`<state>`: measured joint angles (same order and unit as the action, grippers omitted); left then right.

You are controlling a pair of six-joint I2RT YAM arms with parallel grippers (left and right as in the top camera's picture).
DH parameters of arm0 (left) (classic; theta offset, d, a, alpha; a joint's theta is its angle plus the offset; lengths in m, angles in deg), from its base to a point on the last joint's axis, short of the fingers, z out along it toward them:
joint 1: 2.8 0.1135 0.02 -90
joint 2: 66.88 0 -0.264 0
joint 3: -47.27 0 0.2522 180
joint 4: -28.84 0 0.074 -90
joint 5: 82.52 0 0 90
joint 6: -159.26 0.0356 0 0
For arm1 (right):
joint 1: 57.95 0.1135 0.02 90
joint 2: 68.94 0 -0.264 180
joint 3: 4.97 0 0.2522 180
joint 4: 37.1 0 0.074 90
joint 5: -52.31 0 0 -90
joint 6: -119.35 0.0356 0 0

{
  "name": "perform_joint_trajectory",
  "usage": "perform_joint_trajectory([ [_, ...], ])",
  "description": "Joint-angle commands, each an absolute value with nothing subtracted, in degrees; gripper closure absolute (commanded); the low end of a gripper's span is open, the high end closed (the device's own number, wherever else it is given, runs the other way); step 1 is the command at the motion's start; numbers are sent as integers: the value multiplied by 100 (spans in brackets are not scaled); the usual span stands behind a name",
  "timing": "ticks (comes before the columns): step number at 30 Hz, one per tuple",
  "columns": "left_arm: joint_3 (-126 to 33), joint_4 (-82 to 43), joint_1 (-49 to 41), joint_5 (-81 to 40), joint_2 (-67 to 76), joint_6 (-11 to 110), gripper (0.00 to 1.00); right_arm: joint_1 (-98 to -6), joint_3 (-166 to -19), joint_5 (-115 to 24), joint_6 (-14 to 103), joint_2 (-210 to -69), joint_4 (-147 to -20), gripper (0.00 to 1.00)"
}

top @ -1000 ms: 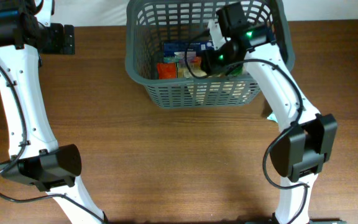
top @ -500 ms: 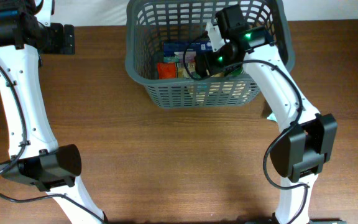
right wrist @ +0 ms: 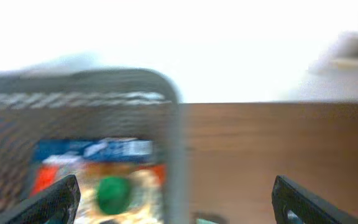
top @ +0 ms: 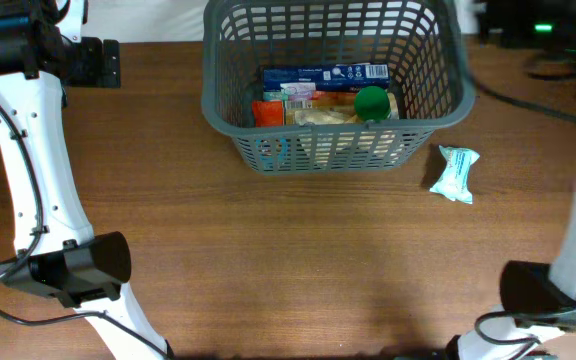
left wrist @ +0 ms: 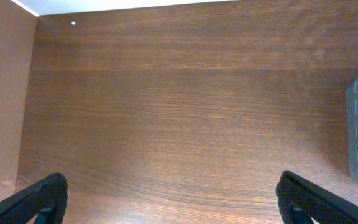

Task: Pack container
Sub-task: 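Lift the tuna can with the right gripper and drop it into the basket, then lower the right gripper onto the green wipes packet and grasp it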

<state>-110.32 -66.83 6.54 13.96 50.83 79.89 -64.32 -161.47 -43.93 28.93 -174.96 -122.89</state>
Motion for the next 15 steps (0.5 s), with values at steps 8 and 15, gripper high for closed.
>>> perform_joint_trajectory([
  [8,-11014,-6689,663,1439,5043,7915,1,-7361,-13189,-4699,3529,-18007,-11146,8],
  [15,-11014,-6687,663,1439,5043,7915,1,-7363,-11264,-4790,3892,-18007,-10038,7],
])
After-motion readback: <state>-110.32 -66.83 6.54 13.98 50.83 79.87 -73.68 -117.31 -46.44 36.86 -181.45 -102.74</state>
